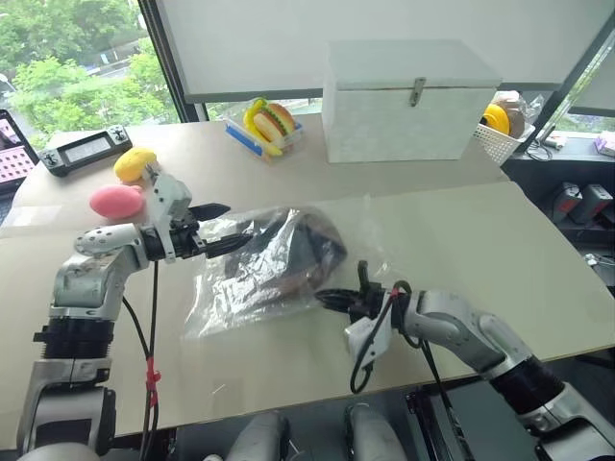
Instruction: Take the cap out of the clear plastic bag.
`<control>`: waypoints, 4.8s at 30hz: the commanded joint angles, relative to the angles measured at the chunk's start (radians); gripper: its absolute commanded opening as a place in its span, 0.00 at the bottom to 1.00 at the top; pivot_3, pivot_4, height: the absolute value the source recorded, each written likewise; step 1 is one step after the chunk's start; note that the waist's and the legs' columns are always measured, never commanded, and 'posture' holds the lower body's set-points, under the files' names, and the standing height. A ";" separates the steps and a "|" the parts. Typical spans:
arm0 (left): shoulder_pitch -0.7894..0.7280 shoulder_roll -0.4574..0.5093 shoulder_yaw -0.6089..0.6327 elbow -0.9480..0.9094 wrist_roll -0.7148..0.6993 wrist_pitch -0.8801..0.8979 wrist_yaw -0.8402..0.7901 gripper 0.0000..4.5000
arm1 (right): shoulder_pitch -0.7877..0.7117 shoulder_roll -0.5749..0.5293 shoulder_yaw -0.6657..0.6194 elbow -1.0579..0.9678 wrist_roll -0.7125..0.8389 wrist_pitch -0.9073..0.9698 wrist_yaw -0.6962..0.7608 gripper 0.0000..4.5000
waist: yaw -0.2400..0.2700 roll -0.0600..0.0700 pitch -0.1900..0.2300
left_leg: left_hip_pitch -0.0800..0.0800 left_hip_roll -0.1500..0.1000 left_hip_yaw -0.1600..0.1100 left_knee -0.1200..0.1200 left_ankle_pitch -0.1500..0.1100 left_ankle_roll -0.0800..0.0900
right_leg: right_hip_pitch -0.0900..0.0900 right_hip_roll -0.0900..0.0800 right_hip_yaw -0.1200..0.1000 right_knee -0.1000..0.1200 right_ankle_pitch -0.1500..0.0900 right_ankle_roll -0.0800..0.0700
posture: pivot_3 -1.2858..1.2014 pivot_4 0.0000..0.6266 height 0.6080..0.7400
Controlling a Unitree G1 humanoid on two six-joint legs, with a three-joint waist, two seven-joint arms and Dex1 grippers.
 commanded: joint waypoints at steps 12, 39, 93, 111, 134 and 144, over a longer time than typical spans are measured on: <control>-0.026 0.000 0.004 -0.001 0.007 -0.032 -0.017 1.00 | -0.095 -0.179 -0.131 0.378 -0.175 0.018 -0.186 0.02 | 0.002 -0.002 -0.001 | 0.004 0.000 0.001 0.001 0.001 0.001 | 0.005 0.000 0.002 -0.001 0.001 0.001 | 0.52 0.24 1.00; -0.044 -0.021 -0.009 0.013 0.019 -0.035 -0.030 1.00 | -0.235 -0.050 -0.157 0.431 -0.270 0.309 -0.299 0.70 | -0.012 -0.002 0.000 | 0.000 0.000 0.003 0.000 0.000 0.000 | -0.001 0.001 0.005 0.000 0.002 0.000 | 0.52 0.24 1.00; -0.095 0.095 -0.124 0.252 0.210 -0.602 -0.453 1.00 | 0.176 0.124 -0.576 -0.956 1.255 1.790 -0.021 1.00 | 0.001 -0.002 0.002 | -0.013 0.011 0.007 0.010 -0.002 0.001 | -0.012 0.011 0.005 0.002 0.006 -0.005 | 0.52 0.24 1.00; -0.222 -0.062 -0.172 0.473 0.345 -0.832 -0.245 0.46 | 0.153 0.123 -0.540 -0.957 1.285 1.832 -0.127 1.00 | 0.001 -0.002 0.001 | -0.015 0.011 0.008 0.015 -0.003 0.002 | -0.012 0.011 0.005 0.003 0.007 -0.004 | 0.52 0.24 1.00; -0.349 -0.256 -0.229 0.404 0.302 -0.630 -0.274 0.01 | -0.081 0.284 -0.746 -0.750 1.764 1.888 -0.324 1.00 | 0.004 -0.002 0.001 | -0.014 0.011 0.007 0.017 -0.004 0.004 | -0.009 0.011 0.005 0.001 0.009 -0.002 | 0.52 0.24 1.00; -0.385 -0.352 -0.240 0.378 0.313 -0.514 -0.187 0.01 | -0.137 0.253 -0.617 -0.699 1.892 1.884 -0.514 1.00 | 0.000 -0.002 0.001 | -0.017 0.010 0.008 0.017 -0.004 0.004 | -0.014 0.011 0.007 0.004 0.009 -0.002 | 0.52 0.24 1.00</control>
